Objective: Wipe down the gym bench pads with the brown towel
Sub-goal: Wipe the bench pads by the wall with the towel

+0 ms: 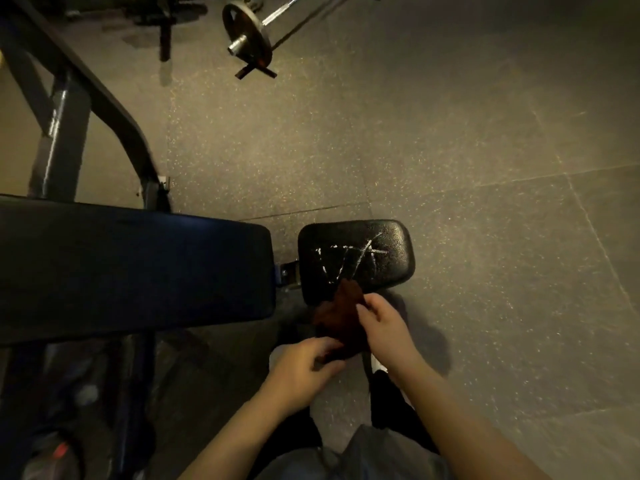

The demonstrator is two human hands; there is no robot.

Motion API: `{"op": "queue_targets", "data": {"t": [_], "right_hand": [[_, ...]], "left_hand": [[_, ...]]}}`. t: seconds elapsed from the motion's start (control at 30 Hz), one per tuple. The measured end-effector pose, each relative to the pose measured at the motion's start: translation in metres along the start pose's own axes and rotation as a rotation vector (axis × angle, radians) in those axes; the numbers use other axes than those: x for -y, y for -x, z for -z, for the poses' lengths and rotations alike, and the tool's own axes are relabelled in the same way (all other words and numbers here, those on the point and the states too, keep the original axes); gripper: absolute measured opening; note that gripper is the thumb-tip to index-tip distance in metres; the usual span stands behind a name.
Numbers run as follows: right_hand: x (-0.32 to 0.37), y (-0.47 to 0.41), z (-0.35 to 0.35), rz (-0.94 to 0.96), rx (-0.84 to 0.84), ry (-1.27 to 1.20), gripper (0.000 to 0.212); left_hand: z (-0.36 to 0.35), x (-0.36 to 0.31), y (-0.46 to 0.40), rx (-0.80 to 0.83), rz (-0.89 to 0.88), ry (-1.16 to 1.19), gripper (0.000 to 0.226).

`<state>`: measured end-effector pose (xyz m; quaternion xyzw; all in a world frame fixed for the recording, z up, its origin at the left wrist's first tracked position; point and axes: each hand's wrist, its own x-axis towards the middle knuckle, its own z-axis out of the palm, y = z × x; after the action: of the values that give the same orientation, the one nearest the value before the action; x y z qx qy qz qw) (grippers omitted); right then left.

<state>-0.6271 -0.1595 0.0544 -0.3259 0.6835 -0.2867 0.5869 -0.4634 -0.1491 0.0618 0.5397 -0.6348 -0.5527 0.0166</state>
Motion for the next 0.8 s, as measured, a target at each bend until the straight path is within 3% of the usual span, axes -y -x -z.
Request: {"op": "queue_targets", "data": {"t": [0.07, 0.13, 0.2, 0.27, 0.37, 0.53, 0.67, 0.8], "right_hand": [[0.003, -0.004, 0.020, 0.057, 0.102, 0.090, 0.017], [0.008, -0.006, 0.042, 0.108, 0.216, 0.158, 0.016], [0.011, -0.010, 0.065, 0.151, 0.303, 0.248, 0.017], [0.012, -0.014, 0.082, 0.170, 0.359, 0.339, 0.018], [0.010, -0.016, 0.101, 0.189, 0.382, 0.405, 0.017], [-0.004, -0.012, 0.116, 0.162, 0.308, 0.410, 0.015], [-0.022, -0.009, 0.114, 0.172, 0.222, 0.397, 0.024], [-0.044, -0.010, 0.094, 0.161, 0.230, 0.418, 0.027]], "left_hand": [[-0.016, -0.003, -0.006, -0.188, 0.076, 0.096, 0.025], [-0.028, -0.013, -0.015, -0.342, 0.121, 0.181, 0.038], [-0.036, -0.031, -0.027, -0.335, 0.116, 0.297, 0.065], [-0.046, -0.048, -0.038, -0.236, 0.058, 0.331, 0.075], [-0.064, -0.062, -0.051, -0.216, 0.021, 0.266, 0.051], [-0.086, -0.049, -0.045, -0.423, 0.160, 0.418, 0.010], [-0.088, -0.023, -0.030, -0.386, 0.235, 0.281, 0.027], [-0.080, 0.004, -0.027, -0.305, 0.314, 0.056, 0.024]]}}
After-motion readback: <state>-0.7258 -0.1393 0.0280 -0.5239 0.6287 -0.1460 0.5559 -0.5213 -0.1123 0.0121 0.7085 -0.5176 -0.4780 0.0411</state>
